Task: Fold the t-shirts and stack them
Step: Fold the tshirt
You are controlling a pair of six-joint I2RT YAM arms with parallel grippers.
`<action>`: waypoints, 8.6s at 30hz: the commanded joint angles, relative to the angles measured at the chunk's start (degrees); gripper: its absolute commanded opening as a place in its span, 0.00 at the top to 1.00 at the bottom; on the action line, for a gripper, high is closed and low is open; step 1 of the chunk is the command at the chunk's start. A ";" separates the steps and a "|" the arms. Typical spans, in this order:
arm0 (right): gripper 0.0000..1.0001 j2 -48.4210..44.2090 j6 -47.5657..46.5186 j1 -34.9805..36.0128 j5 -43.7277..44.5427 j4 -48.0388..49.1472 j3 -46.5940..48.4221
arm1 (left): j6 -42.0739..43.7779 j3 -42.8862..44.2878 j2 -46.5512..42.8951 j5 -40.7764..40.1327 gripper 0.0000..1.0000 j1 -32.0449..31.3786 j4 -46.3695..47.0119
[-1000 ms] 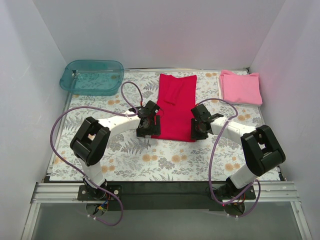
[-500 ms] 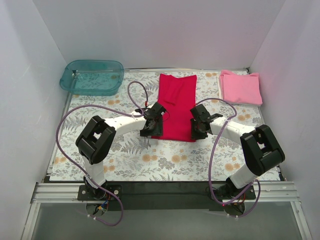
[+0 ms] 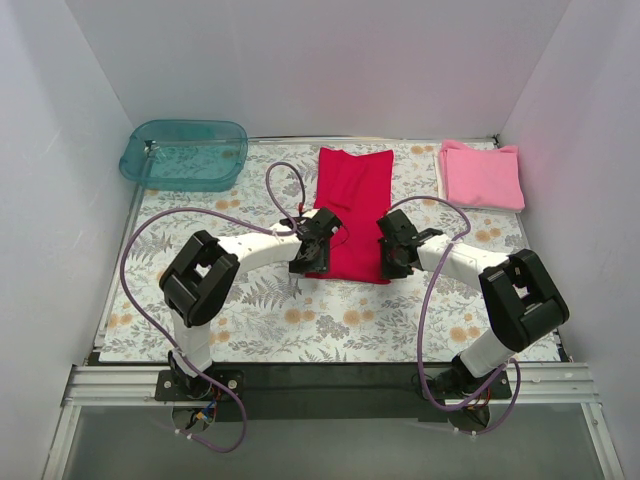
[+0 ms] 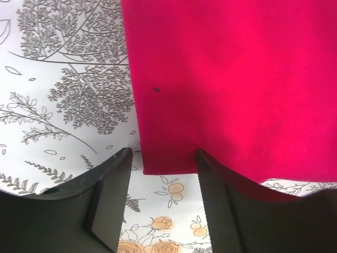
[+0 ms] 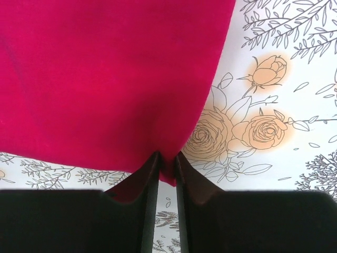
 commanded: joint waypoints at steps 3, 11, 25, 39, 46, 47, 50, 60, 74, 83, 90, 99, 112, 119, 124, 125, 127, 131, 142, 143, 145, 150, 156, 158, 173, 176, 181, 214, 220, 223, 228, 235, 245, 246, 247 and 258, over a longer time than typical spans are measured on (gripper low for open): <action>0.82 5.79 -0.08 1.52 0.23 -4.60 -4.37 | -1.47 -4.84 9.86 5.87 0.60 -2.64 -2.88; 0.99 4.91 -1.05 1.61 -0.46 -5.56 -4.54 | -1.30 -6.16 8.98 5.78 1.00 -2.64 -3.76; 0.99 -11.50 -8.08 6.97 -20.84 -39.29 -2.43 | 4.77 -11.34 -14.73 21.50 1.00 -5.01 -32.93; 0.99 -9.08 -11.86 7.76 -16.12 -54.35 16.44 | 0.55 -2.13 -20.38 23.20 1.00 -2.13 -37.16; 0.99 -3.27 -15.64 2.94 -16.82 -54.35 31.04 | 3.36 7.01 -19.50 16.69 1.00 8.07 -34.00; 0.99 -2.48 -15.90 2.67 -16.99 -54.44 32.36 | 3.62 8.41 -19.23 15.99 1.00 8.77 -32.95; 0.99 0.77 -17.39 1.53 -16.12 -54.44 37.02 | 4.15 8.95 -18.01 16.58 1.00 10.89 -28.66; 0.99 12.45 -21.00 -3.40 -15.58 -54.35 51.70 | 5.56 14.04 -11.24 15.28 1.00 14.75 -20.38; 0.99 25.73 -21.44 -8.23 -16.55 -49.70 64.80 | 5.74 20.82 -1.14 12.20 1.00 19.15 -8.35; 0.99 31.10 -20.04 -10.61 -15.94 -37.67 61.82 | 5.91 21.00 4.76 8.51 1.00 20.30 2.65; 0.90 32.42 -19.07 -11.49 -15.24 -31.07 59.44 | 6.00 18.80 7.05 6.22 0.96 20.47 8.37; 0.99 31.28 -18.19 -12.10 -14.80 -28.07 60.06 | 8.20 21.61 6.79 4.73 0.99 20.65 10.83; 0.64 27.42 -18.54 -13.95 -14.88 -20.70 57.87 | 9.86 23.99 5.13 4.28 0.29 21.53 12.24; 0.60 13.80 -23.28 -13.95 -23.39 -5.60 39.33 | 10.57 10.12 -6.83 8.84 0.31 21.44 15.48; 0.60 16.59 -27.33 -13.95 -33.59 -4.34 39.83 | 14.78 8.16 -5.27 16.84 0.39 21.09 20.84; 0.60 18.86 -27.42 -13.95 -34.82 -4.34 40.89 | 15.31 8.77 -4.21 18.16 0.41 21.09 21.37; 0.60 21.25 -27.33 -14.03 -37.72 -4.17 42.65 | 16.19 11.76 -0.36 19.14 0.47 21.09 23.04; 0.60 29.59 -26.98 -14.82 -39.75 -3.64 49.59 | 16.11 19.75 8.09 19.41 0.57 21.44 23.75; 0.61 44.54 -7.22 -23.43 -52.14 12.08 53.30 | 8.38 29.96 27.08 23.00 0.68 26.01 24.54; 0.61 45.59 -5.38 -23.96 -53.02 16.44 52.68 | 7.50 28.92 27.52 23.88 0.68 26.53 24.45; 0.61 46.65 -0.01 -25.10 -55.13 20.07 50.67 | 6.80 27.77 28.06 25.11 0.68 27.06 24.80; 0.60 45.96 4.66 -25.90 -57.77 25.71 49.25 | 6.96 26.36 25.60 26.61 0.64 27.68 24.98; 0.59 36.65 7.21 -25.73 -59.79 28.35 44.77 | 8.11 27.67 17.96 24.68 0.52 27.77 25.07; 0.59 33.15 7.39 -25.55 -60.49 28.44 41.71 | 7.76 28.12 15.07 24.50 0.47 27.77 25.07; 0.59 21.52 3.70 -17.29 -61.12 29.58 16.65 | 1.00 -5.61 -7.71 33.11 0.44 24.25 31.65; 0.60 23.54 1.68 -17.81 -59.53 30.11 14.19 | -0.06 -10.64 -6.32 32.51 0.53 24.25 34.03; 0.60 27.40 -0.78 -19.57 -58.13 30.29 11.55 | -1.12 -13.71 -3.85 28.56 0.65 24.25 33.24; 0.17 -25.13 -11.25 -29.06 -12.07 -14.18 8.48 | 36.31 3.50 -9.84 -5.82 0.34 -6.77 22.95; 0.02 -27.52 -10.02 -33.98 -13.74 -15.06 5.49 | 42.56 7.90 -2.46 -4.77 0.39 -12.21 25.94; 0.02 -27.52 -9.93 -35.30 -14.62 -15.68 4.95 | 43.26 8.69 -0.25 -4.15 0.43 -13.19 27.35; 0.02 -26.91 -10.72 -35.74 -17.07 -15.42 3.90 | 43.35 10.62 4.58 -2.92 0.46 -13.80 27.97; 0.02 -24.97 -9.84 -35.74 -19.89 -14.01 1.97 | 43.88 12.65 10.03 -2.22 0.50 -13.81 29.37; 0.02 -26.55 -8.52 -35.74 -20.25 -8.30 0.29 | 45.02 11.15 14.87 -4.41 0.76 -13.81 33.42; 0.02 -26.82 -8.44 -35.74 -19.72 -7.86 -0.05 | 44.94 11.07 14.96 -4.67 0.82 -13.81 33.50; 0.02 -27.43 -8.09 -35.74 -19.63 -6.38 -0.41 | 44.41 10.98 14.96 -4.85 0.90 -13.81 33.51; 0.02 -20.86 1.84 -35.75 -25.07 4.26 -4.01 | 33.61 9.92 7.15 -1.52 1.00 -10.91 30.61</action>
